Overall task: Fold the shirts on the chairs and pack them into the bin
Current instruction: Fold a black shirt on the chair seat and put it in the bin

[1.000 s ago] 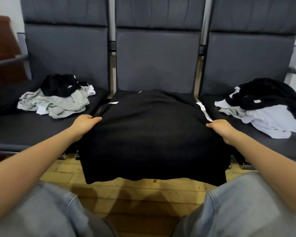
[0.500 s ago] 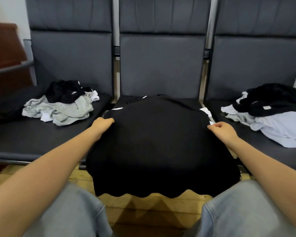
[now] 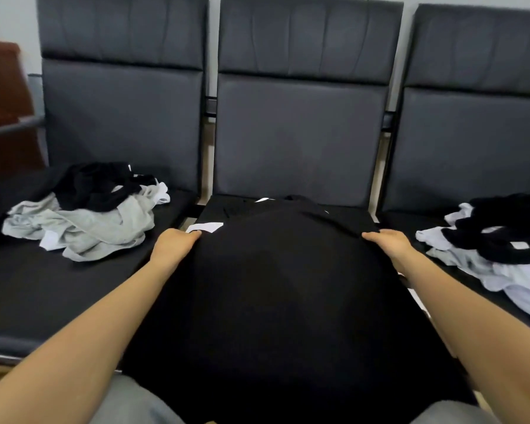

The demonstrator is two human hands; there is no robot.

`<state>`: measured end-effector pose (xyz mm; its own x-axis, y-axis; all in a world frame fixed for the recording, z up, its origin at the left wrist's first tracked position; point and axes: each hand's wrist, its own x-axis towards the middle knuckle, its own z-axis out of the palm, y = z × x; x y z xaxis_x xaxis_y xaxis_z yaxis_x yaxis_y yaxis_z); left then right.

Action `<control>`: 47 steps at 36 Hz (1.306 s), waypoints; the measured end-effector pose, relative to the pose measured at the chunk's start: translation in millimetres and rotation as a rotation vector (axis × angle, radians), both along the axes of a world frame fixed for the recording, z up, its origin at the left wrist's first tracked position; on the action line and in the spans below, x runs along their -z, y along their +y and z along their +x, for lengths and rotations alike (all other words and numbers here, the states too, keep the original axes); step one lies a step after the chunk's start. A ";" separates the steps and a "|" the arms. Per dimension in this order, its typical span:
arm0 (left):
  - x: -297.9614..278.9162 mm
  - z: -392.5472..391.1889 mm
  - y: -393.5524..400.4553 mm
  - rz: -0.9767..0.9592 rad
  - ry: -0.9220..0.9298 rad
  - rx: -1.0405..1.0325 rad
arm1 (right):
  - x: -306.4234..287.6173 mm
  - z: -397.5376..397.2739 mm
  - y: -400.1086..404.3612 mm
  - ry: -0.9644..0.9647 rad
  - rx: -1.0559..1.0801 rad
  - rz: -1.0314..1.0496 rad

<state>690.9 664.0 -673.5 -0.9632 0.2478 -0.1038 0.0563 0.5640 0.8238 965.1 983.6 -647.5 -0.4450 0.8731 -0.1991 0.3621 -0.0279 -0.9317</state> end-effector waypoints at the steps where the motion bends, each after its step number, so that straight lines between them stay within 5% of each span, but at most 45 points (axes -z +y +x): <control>1: 0.3 -1.3 1.5 0.006 0.014 -0.006 | 0.1 -2.8 2.9 0.052 0.024 -0.002; 5: 3.9 -4.2 10.1 0.186 0.092 -0.110 | 4.5 -7.9 11.7 0.148 0.167 0.081; 9: -3.9 -0.6 7.8 0.378 0.101 -0.282 | 10.2 2.3 19.5 0.050 0.357 0.234; 16: -1.0 5.8 12.4 -0.019 0.172 -0.078 | 20.2 11.2 25.2 -0.326 0.012 0.449; 20: -27.0 0.0 37.2 -0.041 0.393 0.039 | -5.6 -13.8 27.4 -0.236 0.046 0.573; 29: -28.1 -41.8 108.5 -0.018 0.179 0.216 | -35.3 -128.8 34.0 -0.026 -0.080 0.559; 38: 12.5 -77.0 136.7 -0.296 0.367 0.185 | 10.7 -220.5 50.5 -0.666 -0.257 0.460; 41: 17.6 -81.5 137.4 -0.205 0.327 0.147 | 22.2 -226.1 55.1 -0.520 -0.238 0.391; 47: -11.8 -89.0 139.8 0.347 -0.055 0.072 | -3.5 -216.5 44.0 0.252 -0.006 0.045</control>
<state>601.9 803.8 -661.8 -0.9373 0.3446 -0.0525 0.0361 0.2459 0.9686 748.5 1027.5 -644.0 -0.4810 0.8757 -0.0425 0.1183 0.0168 -0.9928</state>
